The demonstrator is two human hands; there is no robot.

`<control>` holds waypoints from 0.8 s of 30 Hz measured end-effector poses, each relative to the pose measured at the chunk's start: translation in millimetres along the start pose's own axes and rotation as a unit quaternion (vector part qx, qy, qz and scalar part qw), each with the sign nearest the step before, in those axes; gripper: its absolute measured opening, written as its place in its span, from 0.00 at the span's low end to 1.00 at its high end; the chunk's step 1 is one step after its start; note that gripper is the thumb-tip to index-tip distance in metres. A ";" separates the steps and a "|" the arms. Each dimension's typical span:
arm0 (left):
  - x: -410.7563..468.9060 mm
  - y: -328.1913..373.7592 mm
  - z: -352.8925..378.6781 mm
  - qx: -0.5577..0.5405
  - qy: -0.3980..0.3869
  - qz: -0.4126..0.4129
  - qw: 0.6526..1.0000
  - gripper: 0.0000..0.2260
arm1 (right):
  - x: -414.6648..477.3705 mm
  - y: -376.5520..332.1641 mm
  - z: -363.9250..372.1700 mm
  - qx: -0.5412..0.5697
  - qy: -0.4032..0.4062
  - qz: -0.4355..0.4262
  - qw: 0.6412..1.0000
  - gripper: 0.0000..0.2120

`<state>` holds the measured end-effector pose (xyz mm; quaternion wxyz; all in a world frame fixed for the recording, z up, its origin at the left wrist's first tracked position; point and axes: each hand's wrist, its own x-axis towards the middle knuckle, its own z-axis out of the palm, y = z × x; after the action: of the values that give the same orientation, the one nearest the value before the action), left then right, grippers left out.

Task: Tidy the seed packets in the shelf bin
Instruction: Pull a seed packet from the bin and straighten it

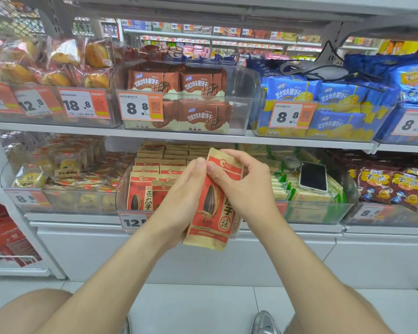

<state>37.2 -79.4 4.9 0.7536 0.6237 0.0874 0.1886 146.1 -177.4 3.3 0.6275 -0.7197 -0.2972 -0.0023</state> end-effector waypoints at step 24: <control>14.1 5.5 -28.2 -0.049 0.227 0.017 0.972 0.16 | -4.5 -7.0 -9.6 0.059 -0.183 0.133 0.972 0.14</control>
<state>38.7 -47.4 5.9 0.7407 0.5280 0.2364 0.3417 142.9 -187.7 9.9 0.5982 -0.7029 -0.3080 0.2309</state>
